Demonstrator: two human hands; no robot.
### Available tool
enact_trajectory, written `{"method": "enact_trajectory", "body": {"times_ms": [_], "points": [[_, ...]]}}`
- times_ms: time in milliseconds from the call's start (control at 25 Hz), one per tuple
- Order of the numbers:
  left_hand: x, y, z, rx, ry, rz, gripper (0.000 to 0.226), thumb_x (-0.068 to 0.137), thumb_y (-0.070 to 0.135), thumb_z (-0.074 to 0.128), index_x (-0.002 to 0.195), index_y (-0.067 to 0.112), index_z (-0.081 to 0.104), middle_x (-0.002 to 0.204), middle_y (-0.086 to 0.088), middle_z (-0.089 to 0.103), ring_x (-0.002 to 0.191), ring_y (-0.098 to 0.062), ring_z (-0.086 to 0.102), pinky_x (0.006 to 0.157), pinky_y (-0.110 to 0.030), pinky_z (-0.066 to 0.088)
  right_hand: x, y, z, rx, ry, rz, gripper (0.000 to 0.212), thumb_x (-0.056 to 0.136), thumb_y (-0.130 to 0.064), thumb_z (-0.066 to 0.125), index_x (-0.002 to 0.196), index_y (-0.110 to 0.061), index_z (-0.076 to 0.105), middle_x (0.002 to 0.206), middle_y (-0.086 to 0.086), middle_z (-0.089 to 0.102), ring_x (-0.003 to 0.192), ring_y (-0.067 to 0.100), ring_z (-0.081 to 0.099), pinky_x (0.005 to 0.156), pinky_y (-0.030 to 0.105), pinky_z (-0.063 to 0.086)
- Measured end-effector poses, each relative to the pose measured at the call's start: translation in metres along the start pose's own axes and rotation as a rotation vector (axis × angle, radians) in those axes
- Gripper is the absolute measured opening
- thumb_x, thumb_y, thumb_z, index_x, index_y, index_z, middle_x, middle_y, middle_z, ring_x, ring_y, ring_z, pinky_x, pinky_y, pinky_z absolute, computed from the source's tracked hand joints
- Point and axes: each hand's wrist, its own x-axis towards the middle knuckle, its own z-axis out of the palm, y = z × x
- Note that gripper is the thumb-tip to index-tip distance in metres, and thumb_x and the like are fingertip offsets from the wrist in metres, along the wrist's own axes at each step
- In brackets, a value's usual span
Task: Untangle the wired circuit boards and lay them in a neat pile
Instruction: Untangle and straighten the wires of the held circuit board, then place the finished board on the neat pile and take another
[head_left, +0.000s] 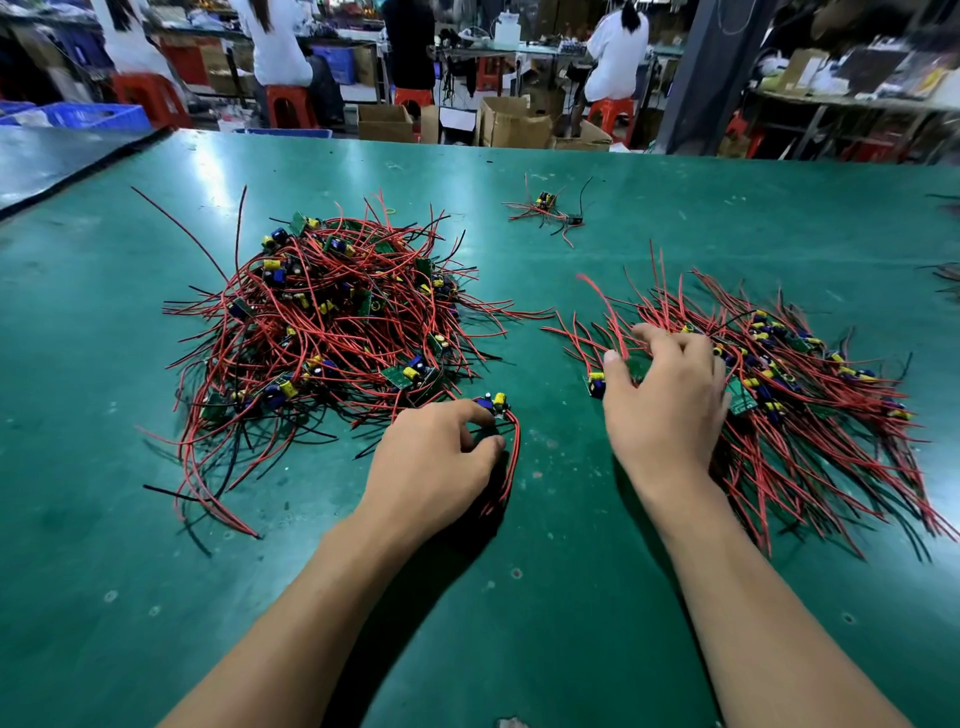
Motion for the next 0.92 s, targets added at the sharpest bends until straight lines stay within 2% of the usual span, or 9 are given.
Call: {"method": "enact_trajectory", "body": {"times_ms": [120,240,360,480,560,640,720,800,920], "points": [[-0.004,0.004,0.0,-0.014,0.016,0.02,0.035,0.08,0.05,0.07,0.111,0.036,0.069,0.073,0.009,0.069,0.077,-0.015,0.064,0.065,-0.026,0.042,-0.01,-0.009,0.007,-0.004,-0.049,-0.162,0.036,0.092,-0.033,0.067,0.125,-0.018,0.067,0.121,0.005,0.056,0.117,0.029,0.048,0.099,0.043,0.034],[-0.008,0.008,0.003,0.018,-0.003,0.084,0.055,0.075,0.056,0.073,0.124,0.038,0.059,0.097,0.012,0.066,0.093,-0.013,0.061,0.078,-0.029,0.047,-0.02,-0.016,0.02,0.126,-0.277,-0.299,0.025,0.093,-0.027,0.067,0.114,-0.014,0.073,0.113,0.004,0.061,0.11,0.025,0.056,0.101,0.041,0.042],[-0.008,0.009,0.003,-0.005,0.004,0.124,0.051,0.078,0.044,0.073,0.125,0.035,0.057,0.108,0.012,0.067,0.102,-0.014,0.061,0.085,-0.031,0.048,-0.026,-0.018,0.029,0.151,-0.5,-0.333,0.027,0.097,-0.023,0.061,0.121,-0.016,0.071,0.117,0.005,0.065,0.113,0.026,0.058,0.102,0.044,0.043],[-0.009,0.008,0.003,-0.045,-0.05,0.13,0.056,0.079,0.036,0.073,0.129,0.039,0.05,0.113,0.014,0.069,0.104,-0.017,0.063,0.089,-0.036,0.049,-0.024,-0.02,0.028,0.266,-0.556,-0.248,0.032,0.102,-0.018,0.052,0.13,-0.017,0.067,0.129,0.004,0.068,0.124,0.023,0.058,0.11,0.043,0.04],[-0.008,0.008,0.004,-0.062,-0.091,0.143,0.057,0.08,0.032,0.073,0.13,0.039,0.049,0.115,0.016,0.069,0.104,-0.019,0.064,0.091,-0.037,0.049,-0.021,-0.021,0.026,0.299,-0.617,-0.211,0.039,0.098,-0.011,0.054,0.135,-0.018,0.063,0.134,0.003,0.065,0.128,0.021,0.056,0.113,0.042,0.038],[-0.008,0.006,0.004,-0.098,-0.111,0.149,0.056,0.08,0.028,0.073,0.13,0.037,0.051,0.114,0.017,0.071,0.104,-0.019,0.065,0.093,-0.037,0.049,-0.02,-0.021,0.024,0.222,-0.666,-0.216,0.044,0.093,-0.01,0.06,0.136,-0.021,0.063,0.134,0.001,0.065,0.128,0.021,0.056,0.113,0.044,0.037],[-0.008,0.004,0.005,-0.151,-0.102,0.135,0.049,0.081,0.025,0.073,0.125,0.036,0.056,0.107,0.018,0.073,0.091,-0.016,0.068,0.088,-0.035,0.051,-0.016,-0.018,0.02,0.135,-0.646,-0.182,0.042,0.09,-0.024,0.069,0.131,-0.026,0.065,0.123,-0.002,0.066,0.117,0.022,0.059,0.109,0.047,0.039],[-0.007,0.002,0.006,-0.195,-0.045,0.118,0.036,0.083,0.021,0.071,0.116,0.032,0.062,0.098,0.018,0.074,0.073,-0.011,0.067,0.08,-0.031,0.053,-0.014,-0.015,0.018,0.085,-0.618,-0.183,0.033,0.087,-0.032,0.073,0.119,-0.029,0.07,0.099,-0.008,0.065,0.102,0.022,0.061,0.101,0.047,0.044],[-0.004,0.001,0.007,-0.271,0.114,0.079,0.021,0.085,0.014,0.068,0.103,0.025,0.07,0.09,0.012,0.074,0.073,0.001,0.066,0.08,-0.021,0.053,-0.016,-0.01,0.021,0.149,-0.527,-0.209,0.024,0.088,-0.029,0.072,0.111,-0.024,0.074,0.084,-0.008,0.067,0.088,0.02,0.063,0.089,0.036,0.049]]}}
